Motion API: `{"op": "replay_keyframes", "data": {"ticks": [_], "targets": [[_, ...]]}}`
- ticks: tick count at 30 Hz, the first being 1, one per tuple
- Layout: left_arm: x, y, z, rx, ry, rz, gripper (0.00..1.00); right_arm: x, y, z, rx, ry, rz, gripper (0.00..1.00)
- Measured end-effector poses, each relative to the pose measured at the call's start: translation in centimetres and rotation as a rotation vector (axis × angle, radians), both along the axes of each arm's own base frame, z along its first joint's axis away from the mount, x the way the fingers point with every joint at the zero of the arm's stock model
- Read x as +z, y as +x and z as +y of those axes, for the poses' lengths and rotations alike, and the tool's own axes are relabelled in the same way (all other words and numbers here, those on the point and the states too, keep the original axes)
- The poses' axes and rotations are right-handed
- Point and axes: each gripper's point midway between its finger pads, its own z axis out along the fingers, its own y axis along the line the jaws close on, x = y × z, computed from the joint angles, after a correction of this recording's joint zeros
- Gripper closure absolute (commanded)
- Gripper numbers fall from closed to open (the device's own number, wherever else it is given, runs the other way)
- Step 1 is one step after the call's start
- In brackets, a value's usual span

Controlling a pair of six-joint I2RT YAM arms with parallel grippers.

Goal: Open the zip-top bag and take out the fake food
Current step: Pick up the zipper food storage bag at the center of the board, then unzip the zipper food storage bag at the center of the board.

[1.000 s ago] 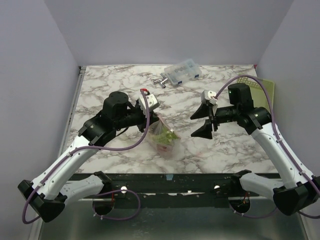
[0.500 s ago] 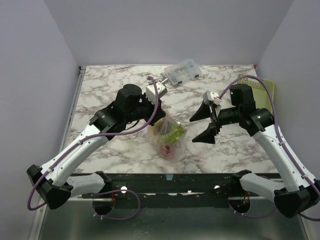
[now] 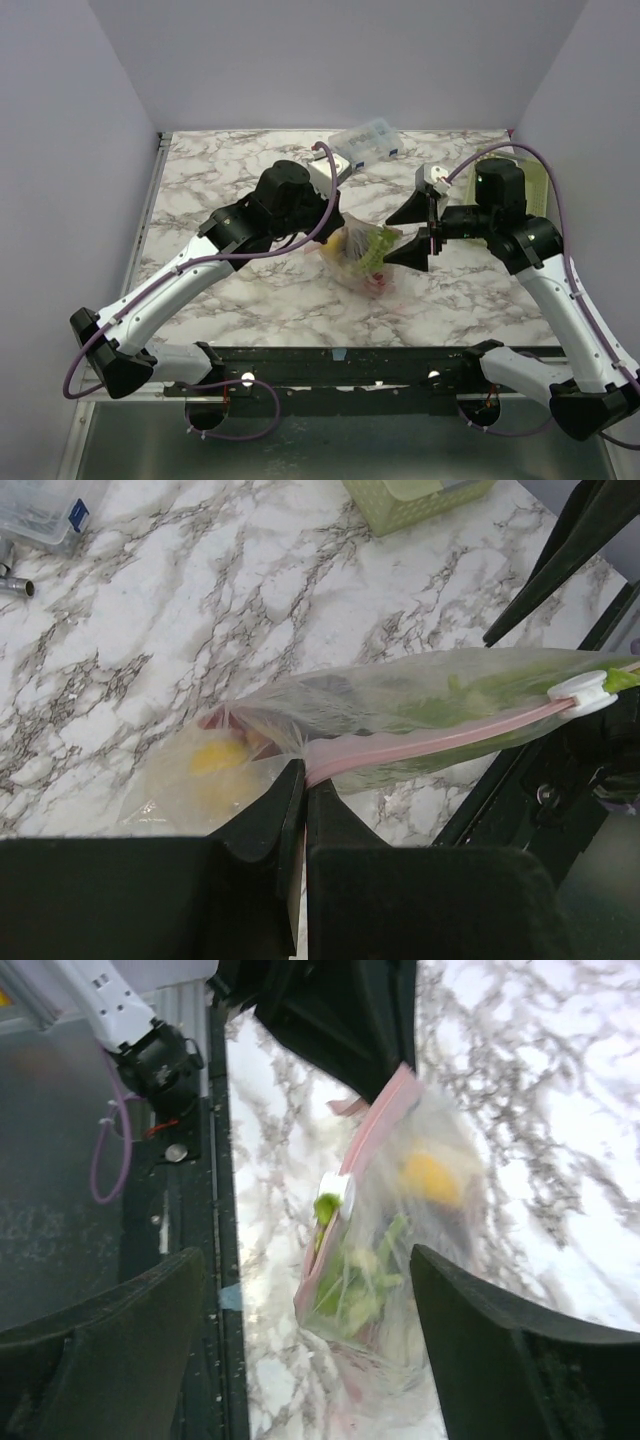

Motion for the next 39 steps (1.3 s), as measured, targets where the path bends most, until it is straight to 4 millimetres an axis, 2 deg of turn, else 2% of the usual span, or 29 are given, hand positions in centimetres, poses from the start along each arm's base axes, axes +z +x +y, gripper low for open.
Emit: {"op": "replay_keyframes", "data": {"ticks": [4,5,16,19,20,24,26,28,29,30,32,33,35,37,38,39], "targets": [[-0.4,0.1,-0.1,0.015,0.014,0.007,1.0,1.1,1.3,-0.4,-0.059,-0.002,-0.047,0.46],[-0.5,0.0,-0.1,0.016,0.017,0.008,1.0,1.2,1.4,-0.4,-0.067,-0.003,-0.05,0.48],[-0.8,0.0,0.2,0.033,0.028,0.022,1.0,0.3,2.3,-0.8,-0.111,-0.023,-0.042,0.49],[-0.8,-0.1,0.1,0.035,0.024,0.028,1.0,-0.2,2.4,-0.8,-0.111,-0.028,-0.03,0.55],[-0.8,-0.1,0.1,0.036,0.023,0.028,1.0,-0.3,2.5,-0.8,-0.111,-0.029,-0.027,0.6],[-0.8,-0.1,0.1,0.037,0.02,0.031,1.0,-0.6,2.6,-0.7,-0.111,-0.032,-0.025,0.92],[-0.8,-0.1,0.1,0.035,0.019,0.033,1.0,-0.6,2.6,-0.7,-0.114,-0.032,-0.022,0.99],[-0.8,-0.2,0.1,0.033,0.018,0.035,1.0,-0.6,2.6,-0.7,-0.114,-0.032,-0.019,1.0],[-0.8,-0.2,0.0,0.031,0.016,0.035,0.97,-0.6,2.6,-0.7,-0.115,-0.031,-0.018,1.0],[-0.7,-0.2,0.0,0.03,0.014,0.034,0.87,-0.6,2.6,-0.7,-0.115,-0.031,-0.017,1.0],[-0.7,-0.4,0.0,0.021,0.006,0.031,0.66,-0.6,2.6,-0.8,-0.115,-0.031,-0.018,1.0],[-0.7,-0.7,0.0,0.005,-0.003,0.025,0.49,-0.7,2.5,-0.8,-0.115,-0.032,-0.022,1.0],[-0.4,-1.4,0.1,-0.027,-0.032,0.014,0.26,-0.9,2.5,-0.9,-0.112,-0.035,-0.033,1.0],[0.6,-2.5,0.3,-0.071,-0.075,-0.014,0.08,-1.0,2.3,-1.1,-0.105,-0.037,-0.048,1.0],[1.2,-3.2,0.4,-0.1,-0.102,-0.038,0.01,-1.1,2.2,-1.1,-0.097,-0.037,-0.057,1.0],[1.7,-3.7,0.7,-0.118,-0.121,-0.056,0.01,-1.2,2.0,-1.1,-0.09,-0.038,-0.065,1.0]]}}
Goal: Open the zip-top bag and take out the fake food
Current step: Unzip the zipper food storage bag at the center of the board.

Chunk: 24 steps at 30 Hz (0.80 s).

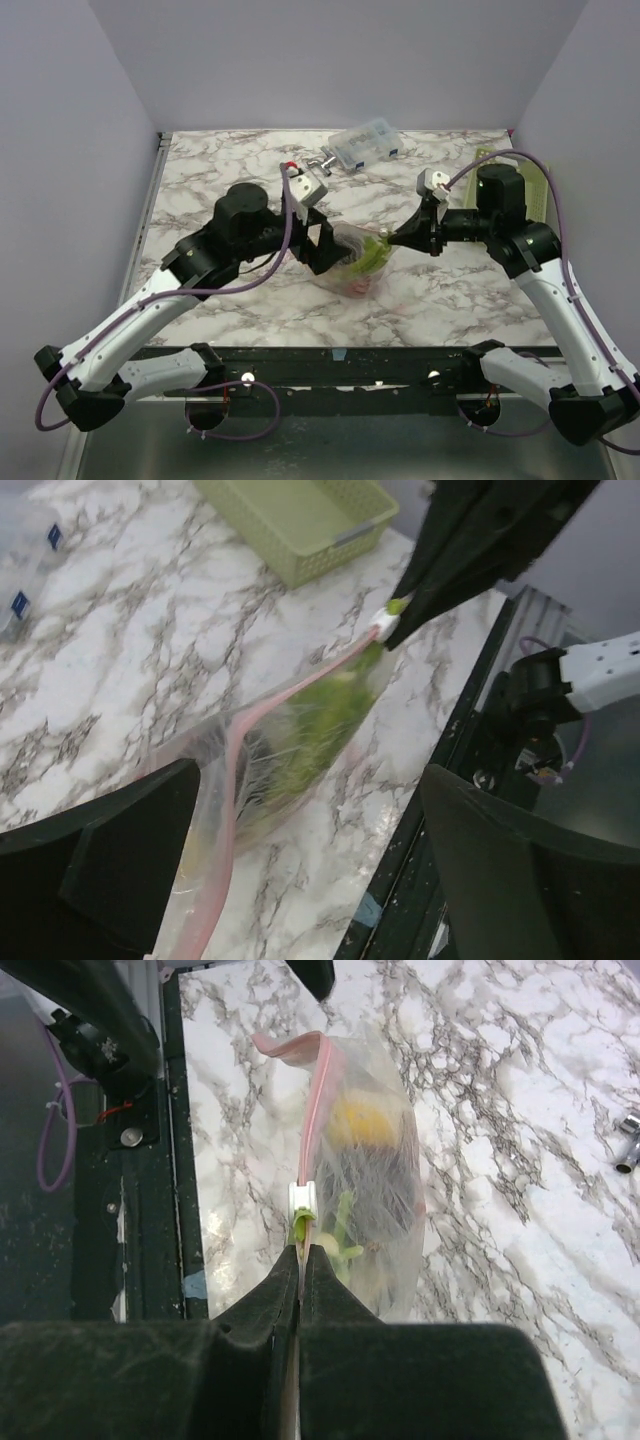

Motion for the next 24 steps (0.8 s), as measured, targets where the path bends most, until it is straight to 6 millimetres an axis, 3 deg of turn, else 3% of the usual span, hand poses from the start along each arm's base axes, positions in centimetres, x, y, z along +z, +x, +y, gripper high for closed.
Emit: {"op": "replay_keyframes", "data": {"ticks": [5,11,13,18,24], "targets": [[4.0,-3.9,1.7,-0.135,-0.133,-0.171,0.01,-0.3,-0.7,0.0,0.044,-0.003,-0.036,1.0],[6.4,-5.7,0.8,-0.318,-0.152,-0.328,0.06,-1.0,-1.4,0.0,0.094,-0.003,-0.055,1.0],[6.5,-5.6,-0.3,-0.374,-0.133,-0.365,0.06,-1.1,-1.7,-0.1,0.104,-0.002,-0.063,1.0],[3.9,-5.3,-2.9,-0.463,-0.058,-0.387,0.05,-1.5,-2.4,-0.2,0.126,-0.002,-0.084,0.99],[2.2,-6.1,-5.2,-0.526,-0.001,-0.449,0.19,-1.6,-2.5,-0.2,0.142,-0.002,-0.106,0.99]]}}
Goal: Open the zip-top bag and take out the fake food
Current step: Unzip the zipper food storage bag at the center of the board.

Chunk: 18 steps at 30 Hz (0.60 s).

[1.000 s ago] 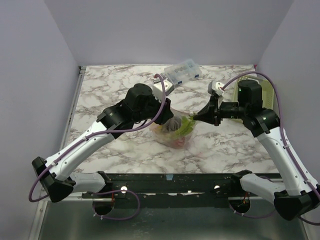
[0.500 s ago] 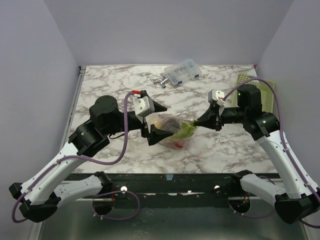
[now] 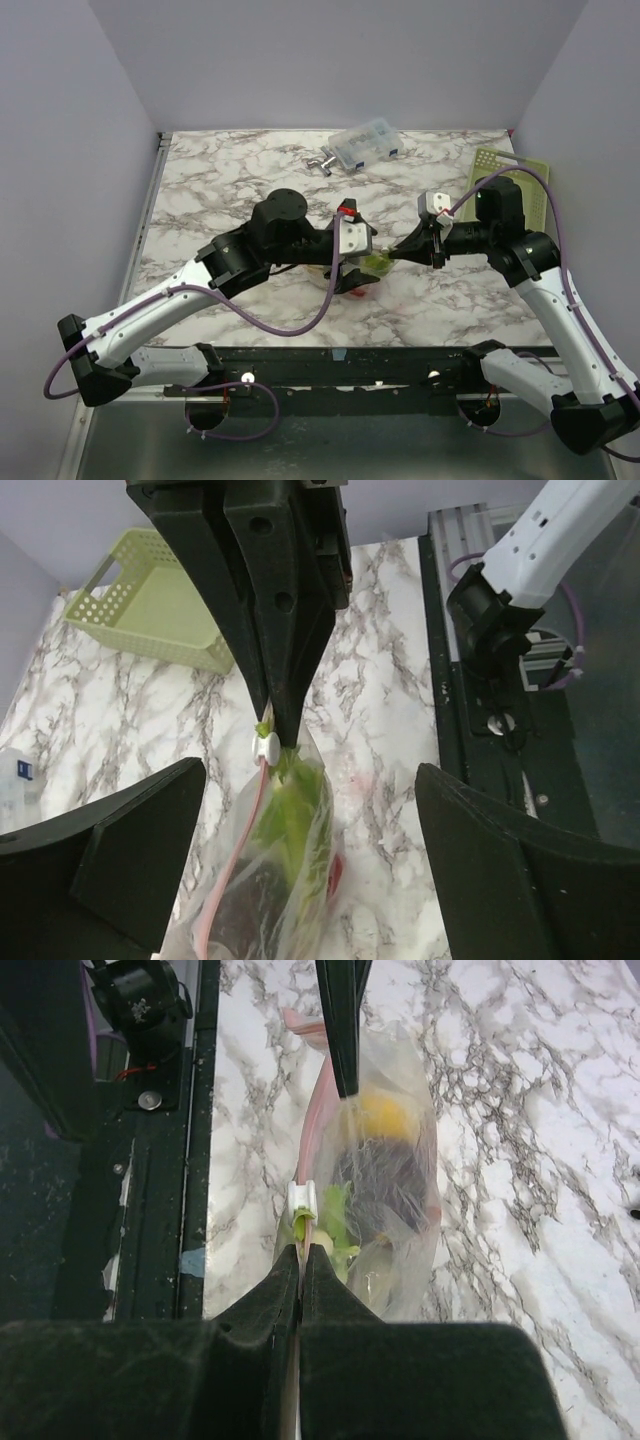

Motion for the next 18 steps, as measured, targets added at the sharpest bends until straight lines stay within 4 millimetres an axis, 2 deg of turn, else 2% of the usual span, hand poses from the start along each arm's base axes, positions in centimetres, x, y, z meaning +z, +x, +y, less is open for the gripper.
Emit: {"op": "replay_keyframes", "data": {"ticks": [5,10,16,18], "targets": [[-1.4,1.3,-1.4,0.037,0.032,-0.036,0.39,0.0,0.1,-0.1,0.002,0.001,-0.011,1.0],[-2.2,2.7,-2.3,0.082,0.045,-0.043,0.44,0.0,0.2,-0.1,0.0,0.0,-0.013,1.0],[-2.2,3.1,-2.9,0.09,0.034,-0.052,0.5,0.0,0.2,-0.2,-0.002,0.0,-0.016,0.99],[-2.2,3.3,-3.1,0.093,0.033,-0.054,0.56,0.0,0.2,-0.2,-0.001,0.0,-0.016,0.99]]}}
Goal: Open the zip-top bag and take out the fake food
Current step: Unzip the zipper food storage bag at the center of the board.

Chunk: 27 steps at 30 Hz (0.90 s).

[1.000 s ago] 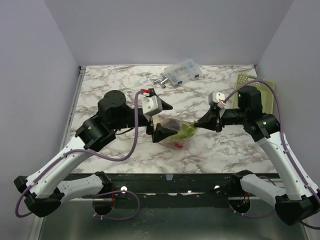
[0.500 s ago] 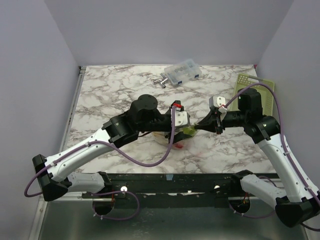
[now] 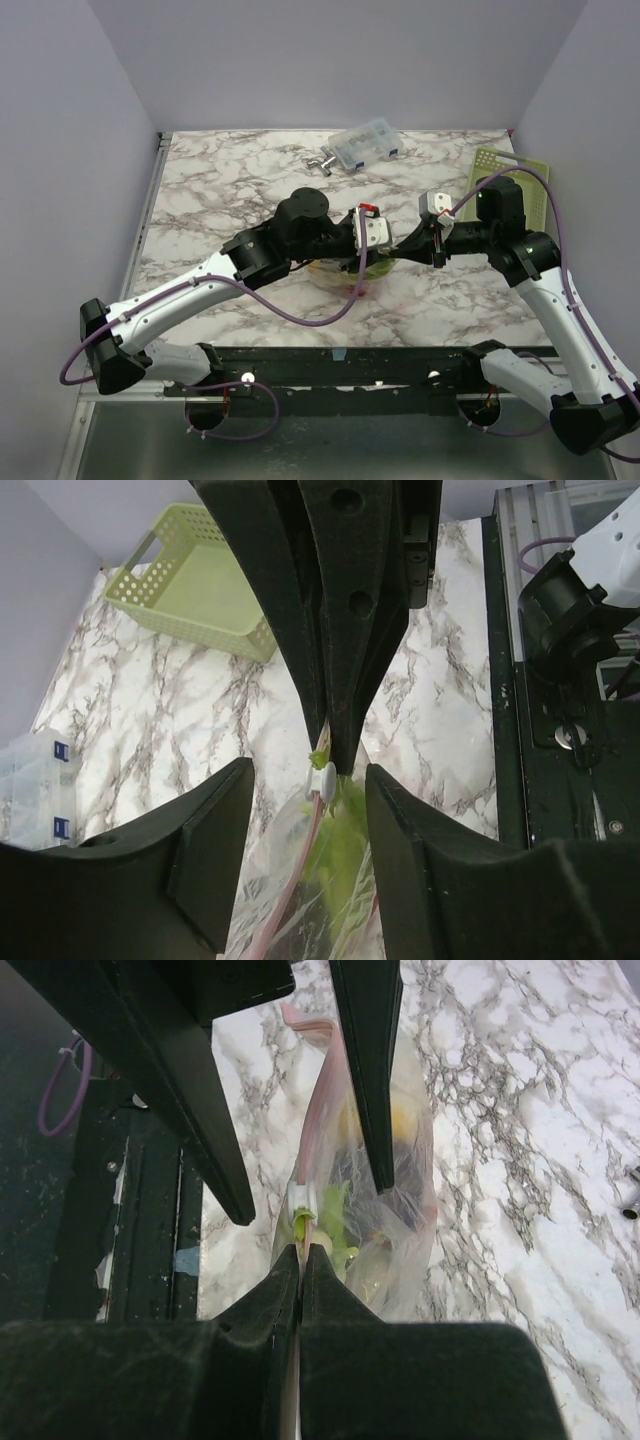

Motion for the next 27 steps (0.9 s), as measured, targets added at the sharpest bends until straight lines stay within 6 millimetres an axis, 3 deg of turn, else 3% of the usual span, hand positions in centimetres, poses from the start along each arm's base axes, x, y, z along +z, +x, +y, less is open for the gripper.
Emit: {"op": "replay_keyframes", "data": {"ticks": [8,14,20,27], "targets": [[-1.5,0.5,-0.6,0.004,0.036,0.014,0.75,0.0,0.0,0.0,0.0,-0.001,0.003,0.99],[-1.5,0.5,-0.6,0.003,0.039,0.014,0.78,-0.1,-0.1,0.0,0.0,-0.001,0.005,1.0],[-1.6,0.5,-0.6,0.001,0.045,0.016,0.99,-0.1,-0.1,0.0,0.0,-0.001,0.005,0.99],[-1.8,0.2,-0.5,-0.005,0.046,0.015,1.0,-0.2,-0.1,-0.2,-0.001,0.001,0.007,1.0]]}}
